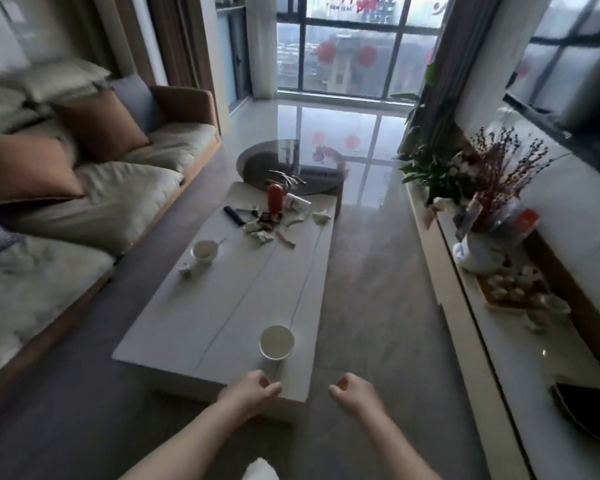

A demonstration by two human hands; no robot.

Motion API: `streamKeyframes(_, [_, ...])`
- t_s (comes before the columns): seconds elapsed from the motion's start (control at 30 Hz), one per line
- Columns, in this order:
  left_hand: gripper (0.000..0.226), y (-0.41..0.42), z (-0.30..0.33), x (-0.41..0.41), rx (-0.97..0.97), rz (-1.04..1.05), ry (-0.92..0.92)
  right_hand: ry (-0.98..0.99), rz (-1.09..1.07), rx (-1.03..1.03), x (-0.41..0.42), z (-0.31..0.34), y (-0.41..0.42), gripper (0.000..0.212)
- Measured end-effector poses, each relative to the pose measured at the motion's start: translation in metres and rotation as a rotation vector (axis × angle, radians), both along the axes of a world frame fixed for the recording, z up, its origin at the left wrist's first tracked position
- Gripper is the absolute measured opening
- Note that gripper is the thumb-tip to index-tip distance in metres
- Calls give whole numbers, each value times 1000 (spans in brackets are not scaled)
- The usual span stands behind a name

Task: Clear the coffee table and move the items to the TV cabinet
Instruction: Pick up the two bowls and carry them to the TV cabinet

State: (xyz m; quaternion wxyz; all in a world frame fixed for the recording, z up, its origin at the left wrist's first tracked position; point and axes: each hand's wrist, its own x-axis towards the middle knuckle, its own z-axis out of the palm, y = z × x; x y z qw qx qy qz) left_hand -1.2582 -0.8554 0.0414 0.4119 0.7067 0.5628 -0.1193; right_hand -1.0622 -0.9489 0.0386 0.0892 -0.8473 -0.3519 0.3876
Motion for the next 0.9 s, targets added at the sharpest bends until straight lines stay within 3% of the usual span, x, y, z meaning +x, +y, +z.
streamKeyframes(0.17, [41,30,-8,-38,-71,235,-89,24,106,-40,-36,0,56,19])
streamKeyframes(0.57, [32,105,-36,-6,-247,663,-279,54,287,-154,-10,-61,172,26])
streamKeyframes(0.77, [23,144,-86,18,-286,761,-268,57,263,-183,11,-111,222,40])
streamKeyframes(0.9, [29,165,-131,30,-339,747,-217,81,253,-241,16,-152,243,43])
